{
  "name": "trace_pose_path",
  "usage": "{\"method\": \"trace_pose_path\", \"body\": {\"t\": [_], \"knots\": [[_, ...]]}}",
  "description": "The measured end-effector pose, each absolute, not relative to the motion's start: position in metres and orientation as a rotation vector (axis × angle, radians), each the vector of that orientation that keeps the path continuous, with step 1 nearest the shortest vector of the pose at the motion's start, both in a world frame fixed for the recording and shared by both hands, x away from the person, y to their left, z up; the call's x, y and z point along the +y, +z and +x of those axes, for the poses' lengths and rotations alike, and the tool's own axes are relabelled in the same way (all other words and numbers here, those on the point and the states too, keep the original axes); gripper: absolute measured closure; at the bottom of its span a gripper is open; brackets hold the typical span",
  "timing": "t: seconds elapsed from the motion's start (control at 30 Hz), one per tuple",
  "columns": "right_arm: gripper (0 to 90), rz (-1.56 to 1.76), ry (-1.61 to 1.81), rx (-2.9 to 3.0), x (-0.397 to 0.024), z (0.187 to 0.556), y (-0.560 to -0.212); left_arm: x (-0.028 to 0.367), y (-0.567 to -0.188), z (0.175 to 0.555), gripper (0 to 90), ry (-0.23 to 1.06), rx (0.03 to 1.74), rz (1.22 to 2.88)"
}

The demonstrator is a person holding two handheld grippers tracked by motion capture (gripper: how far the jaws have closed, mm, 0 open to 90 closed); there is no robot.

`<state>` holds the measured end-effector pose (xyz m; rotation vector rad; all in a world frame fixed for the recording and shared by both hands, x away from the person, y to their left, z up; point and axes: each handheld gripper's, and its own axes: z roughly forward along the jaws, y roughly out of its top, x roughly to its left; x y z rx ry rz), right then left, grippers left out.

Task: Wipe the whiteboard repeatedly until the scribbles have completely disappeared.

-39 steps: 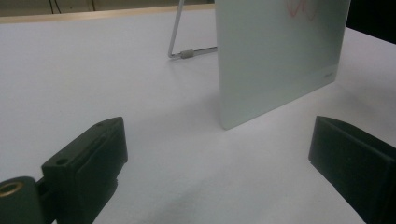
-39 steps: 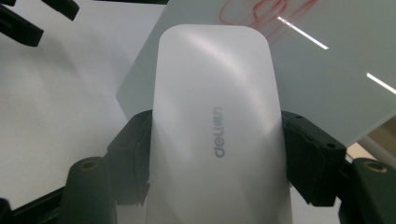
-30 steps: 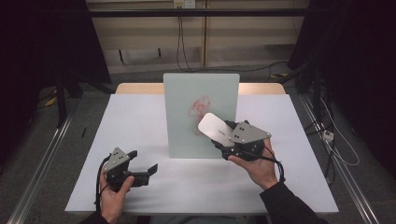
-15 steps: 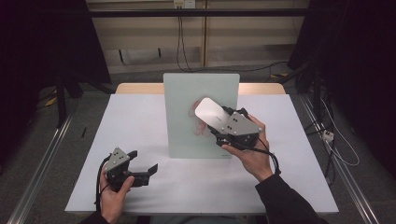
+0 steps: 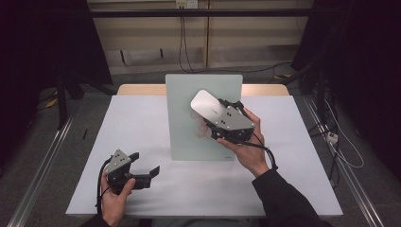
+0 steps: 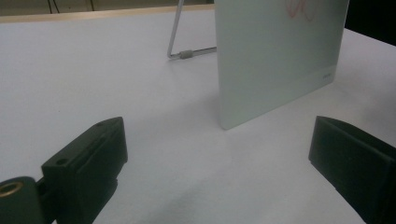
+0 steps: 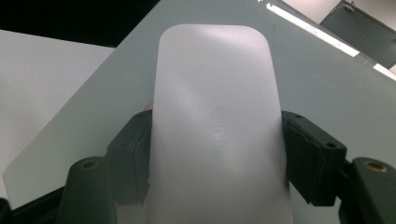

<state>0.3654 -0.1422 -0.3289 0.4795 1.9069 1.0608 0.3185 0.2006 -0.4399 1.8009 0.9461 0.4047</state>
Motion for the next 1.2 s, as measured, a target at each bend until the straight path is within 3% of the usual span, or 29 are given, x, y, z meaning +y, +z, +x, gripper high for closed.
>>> {"method": "trace_pose_path", "body": {"t": [0.77, 1.2], "knots": [[31.5, 0.502, 1.035, 1.935, -0.139, 0.375, -0.333, 0.201, -0.439, 0.318, 4.3, 0.405, 0.938, 1.804], [31.5, 0.471, 1.018, 2.025, -0.127, 0.367, -0.354, 0.200, -0.440, 0.318, 4.3, 0.402, 0.930, 1.813]]}}
